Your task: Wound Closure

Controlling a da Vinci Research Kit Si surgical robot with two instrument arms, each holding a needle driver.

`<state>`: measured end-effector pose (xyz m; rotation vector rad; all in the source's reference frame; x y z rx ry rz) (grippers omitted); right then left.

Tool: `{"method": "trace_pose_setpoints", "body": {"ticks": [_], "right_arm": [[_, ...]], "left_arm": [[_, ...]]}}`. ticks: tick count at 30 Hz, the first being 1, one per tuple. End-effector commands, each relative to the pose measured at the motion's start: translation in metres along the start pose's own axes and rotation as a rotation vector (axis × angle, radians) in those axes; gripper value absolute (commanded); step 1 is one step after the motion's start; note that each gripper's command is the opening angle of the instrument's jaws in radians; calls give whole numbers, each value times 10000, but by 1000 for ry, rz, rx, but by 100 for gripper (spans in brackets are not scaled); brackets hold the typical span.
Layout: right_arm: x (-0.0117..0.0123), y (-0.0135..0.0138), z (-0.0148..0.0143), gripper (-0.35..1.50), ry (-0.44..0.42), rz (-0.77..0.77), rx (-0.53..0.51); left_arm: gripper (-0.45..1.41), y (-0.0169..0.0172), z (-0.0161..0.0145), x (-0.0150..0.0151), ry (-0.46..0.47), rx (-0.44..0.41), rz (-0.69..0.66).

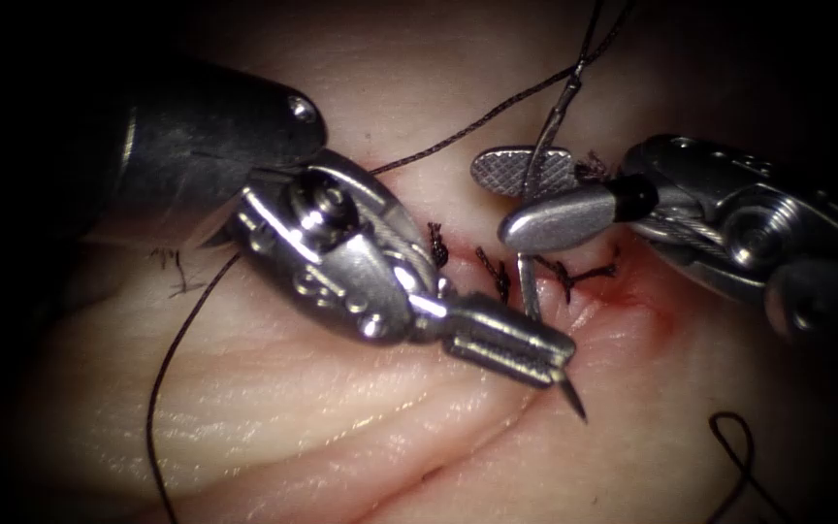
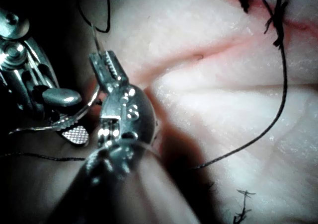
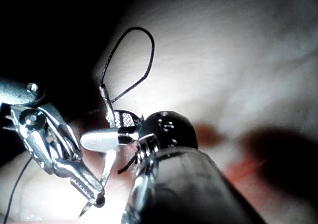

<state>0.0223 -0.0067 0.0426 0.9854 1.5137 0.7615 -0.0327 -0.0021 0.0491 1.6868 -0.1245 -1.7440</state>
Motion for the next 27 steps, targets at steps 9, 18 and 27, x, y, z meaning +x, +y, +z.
{"method": "trace_pose_setpoints", "body": {"ticks": [9, 18, 27], "right_arm": [[4, 11, 2, -35, 39, -16, -51], [11, -14, -87, -35, 60, -326, -276], [20, -35, -151, -35, 71, -496, -496]], "left_arm": [[-10, -3, 6, -4, -14, 3, -25], [121, -28, 14, -5, -180, 190, -404], [-25, -23, 47, -32, -342, 157, -584]]}}
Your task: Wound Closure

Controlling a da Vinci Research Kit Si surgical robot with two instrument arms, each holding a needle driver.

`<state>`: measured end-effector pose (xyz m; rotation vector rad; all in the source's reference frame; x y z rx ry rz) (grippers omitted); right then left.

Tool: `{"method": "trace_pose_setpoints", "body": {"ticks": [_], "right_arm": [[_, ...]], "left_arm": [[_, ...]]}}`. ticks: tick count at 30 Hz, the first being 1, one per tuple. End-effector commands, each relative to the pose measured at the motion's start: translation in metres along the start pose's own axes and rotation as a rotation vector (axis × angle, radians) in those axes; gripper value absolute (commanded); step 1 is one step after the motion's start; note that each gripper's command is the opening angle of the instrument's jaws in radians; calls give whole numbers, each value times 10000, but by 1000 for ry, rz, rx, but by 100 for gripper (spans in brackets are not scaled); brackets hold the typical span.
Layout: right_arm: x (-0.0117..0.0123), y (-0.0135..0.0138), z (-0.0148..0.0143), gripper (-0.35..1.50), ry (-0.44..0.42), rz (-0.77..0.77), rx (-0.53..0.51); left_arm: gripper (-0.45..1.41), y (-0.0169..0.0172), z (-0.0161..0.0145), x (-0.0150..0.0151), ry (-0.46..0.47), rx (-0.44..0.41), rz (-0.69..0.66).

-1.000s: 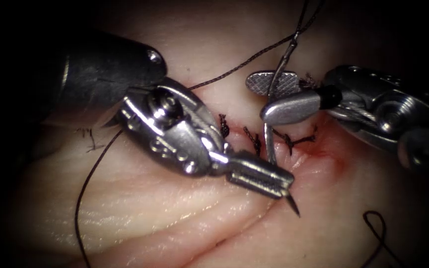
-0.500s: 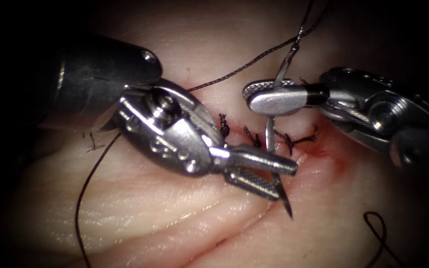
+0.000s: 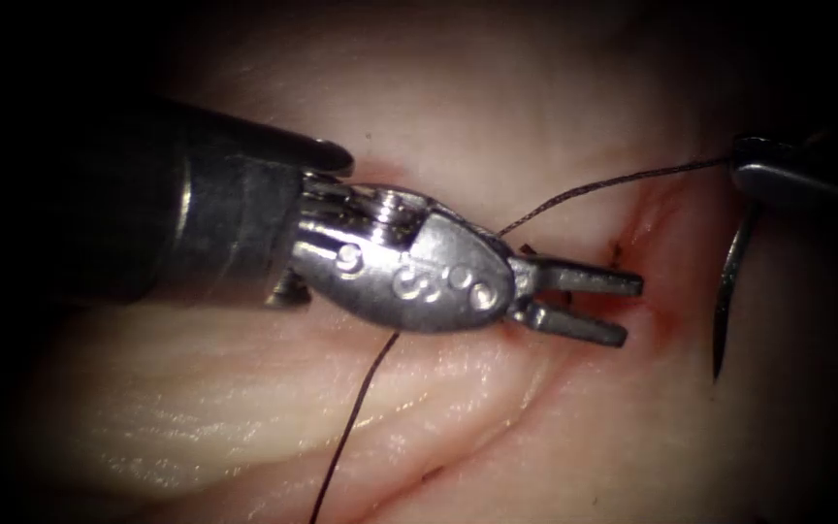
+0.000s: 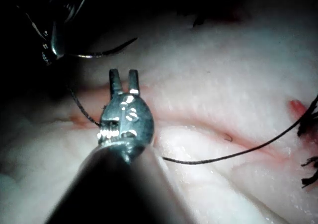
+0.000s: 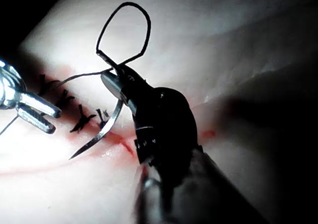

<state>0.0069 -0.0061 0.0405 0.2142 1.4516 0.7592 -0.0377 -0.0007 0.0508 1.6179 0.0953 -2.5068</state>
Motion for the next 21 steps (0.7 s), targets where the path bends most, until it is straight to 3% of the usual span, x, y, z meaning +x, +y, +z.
{"method": "trace_pose_setpoints", "body": {"ticks": [1, 3, 12, 21], "right_arm": [[-3, 9, -3, -35, -2, -21, -38], [-3, 14, -5, -35, -2, -49, -74], [-17, 7, 17, -35, 2, -80, -35], [-27, 4, 31, -35, 7, -159, -31]], "left_arm": [[-32, -3, 11, -5, -25, -5, -16], [-42, 0, 24, -19, -108, -30, -70], [-35, -3, 62, -73, -241, -36, -188], [-28, 2, 61, -114, -411, -108, -208]]}}
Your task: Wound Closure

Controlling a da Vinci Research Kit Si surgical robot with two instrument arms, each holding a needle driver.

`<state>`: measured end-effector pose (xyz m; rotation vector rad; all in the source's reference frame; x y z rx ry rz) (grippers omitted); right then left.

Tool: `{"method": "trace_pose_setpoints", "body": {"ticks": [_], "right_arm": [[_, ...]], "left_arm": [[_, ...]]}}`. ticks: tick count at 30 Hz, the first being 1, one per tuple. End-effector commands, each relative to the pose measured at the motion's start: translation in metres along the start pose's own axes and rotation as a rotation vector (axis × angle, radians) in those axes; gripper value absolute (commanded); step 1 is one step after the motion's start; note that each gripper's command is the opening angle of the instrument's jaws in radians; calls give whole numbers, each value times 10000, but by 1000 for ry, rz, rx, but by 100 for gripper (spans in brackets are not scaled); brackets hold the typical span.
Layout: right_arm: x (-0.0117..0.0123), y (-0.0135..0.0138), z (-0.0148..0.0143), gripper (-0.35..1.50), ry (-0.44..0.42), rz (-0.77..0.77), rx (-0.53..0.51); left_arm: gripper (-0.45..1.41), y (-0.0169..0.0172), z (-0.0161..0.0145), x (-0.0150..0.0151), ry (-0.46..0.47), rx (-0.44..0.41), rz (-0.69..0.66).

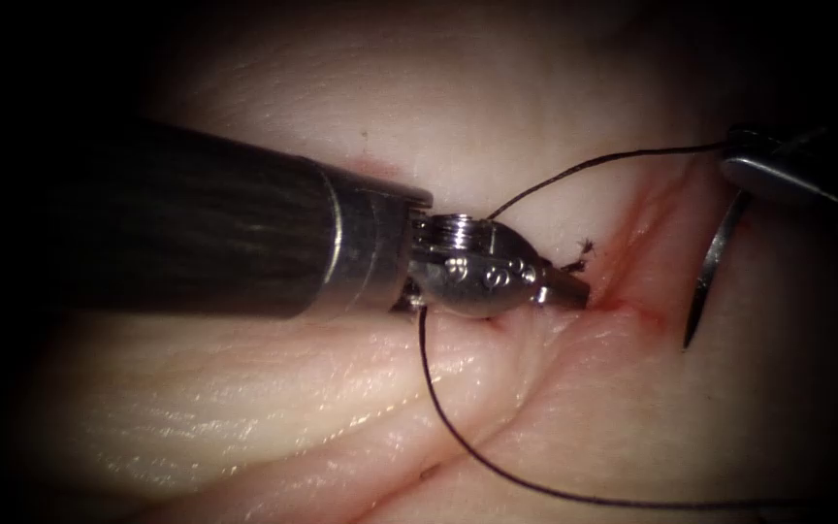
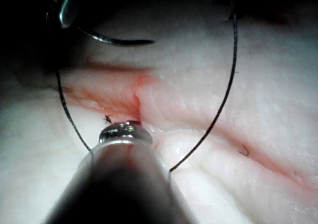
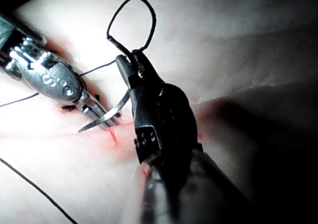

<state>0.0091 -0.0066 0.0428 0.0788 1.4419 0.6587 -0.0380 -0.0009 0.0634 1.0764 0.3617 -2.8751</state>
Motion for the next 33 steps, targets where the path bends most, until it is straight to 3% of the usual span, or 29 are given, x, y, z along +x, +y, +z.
{"method": "trace_pose_setpoints", "body": {"ticks": [1, 13, 21, 33], "right_arm": [[-8, 2, 11, -35, 5, -23, -2], [-56, -8, 59, -35, 9, -340, -8], [-70, -6, 59, -35, 20, -492, -13], [-91, -19, 57, -35, -75, -684, 3]], "left_arm": [[-28, -3, 6, -1, -6, 2, -10], [-23, 10, -14, -22, -27, 18, -26], [-16, 22, -18, -22, -42, 30, -52], [-11, 26, -19, -13, -43, 35, -69]]}}
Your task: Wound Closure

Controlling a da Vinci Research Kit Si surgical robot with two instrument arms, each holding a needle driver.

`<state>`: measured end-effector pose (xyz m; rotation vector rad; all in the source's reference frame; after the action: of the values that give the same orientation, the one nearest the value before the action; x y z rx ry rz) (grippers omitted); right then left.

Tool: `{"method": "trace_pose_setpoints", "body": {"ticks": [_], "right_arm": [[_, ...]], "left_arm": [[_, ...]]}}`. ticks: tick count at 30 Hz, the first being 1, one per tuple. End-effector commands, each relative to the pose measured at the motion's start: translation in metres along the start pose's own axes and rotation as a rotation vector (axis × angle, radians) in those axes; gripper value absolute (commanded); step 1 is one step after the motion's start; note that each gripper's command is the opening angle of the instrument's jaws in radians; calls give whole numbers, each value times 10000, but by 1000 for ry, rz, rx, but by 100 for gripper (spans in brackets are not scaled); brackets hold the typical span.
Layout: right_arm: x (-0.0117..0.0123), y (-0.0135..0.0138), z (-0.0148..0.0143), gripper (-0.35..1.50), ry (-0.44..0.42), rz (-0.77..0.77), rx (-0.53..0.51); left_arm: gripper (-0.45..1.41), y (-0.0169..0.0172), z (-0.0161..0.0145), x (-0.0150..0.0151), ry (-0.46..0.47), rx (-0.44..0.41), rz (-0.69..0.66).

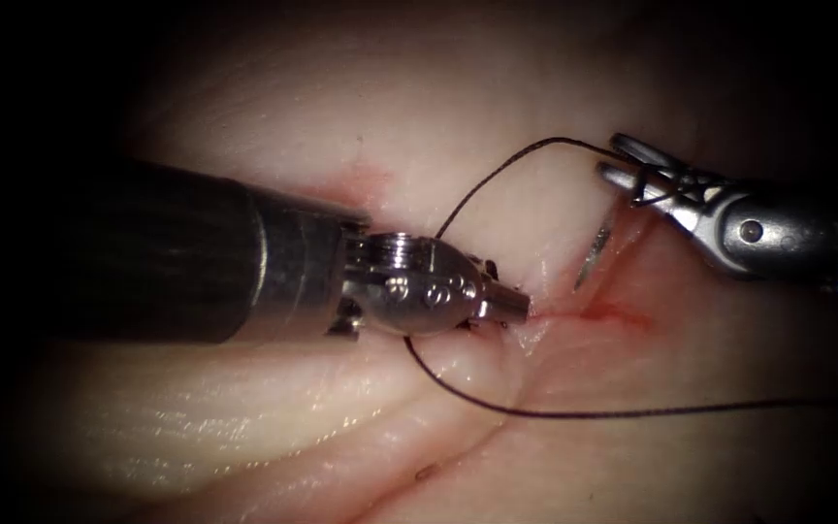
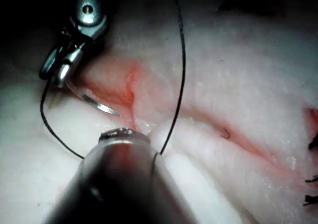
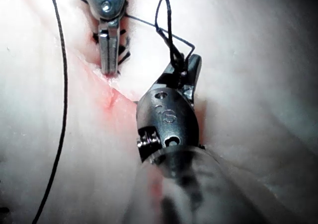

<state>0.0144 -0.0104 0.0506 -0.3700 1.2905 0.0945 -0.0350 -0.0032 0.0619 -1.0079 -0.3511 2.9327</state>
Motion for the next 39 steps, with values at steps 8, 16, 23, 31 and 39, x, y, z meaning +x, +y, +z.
{"method": "trace_pose_setpoints", "body": {"ticks": [8, 16, 23, 31, 39], "right_arm": [[-1, -15, 2, -35, -59, -129, 0], [3, -27, 2, -35, -71, -207, -12], [12, -26, 0, -35, -53, -247, -43], [19, -23, 0, -35, -47, -274, -53], [24, -25, -1, -35, -46, -328, -83]], "left_arm": [[-11, -2, 3, 3, 2, 1, -2], [-10, -1, 2, 3, 1, 1, -4], [-10, -1, 3, 3, 6, -2, -5], [-11, 0, 4, 3, 5, -1, -4], [-11, 1, 4, 3, 6, -3, -5]]}}
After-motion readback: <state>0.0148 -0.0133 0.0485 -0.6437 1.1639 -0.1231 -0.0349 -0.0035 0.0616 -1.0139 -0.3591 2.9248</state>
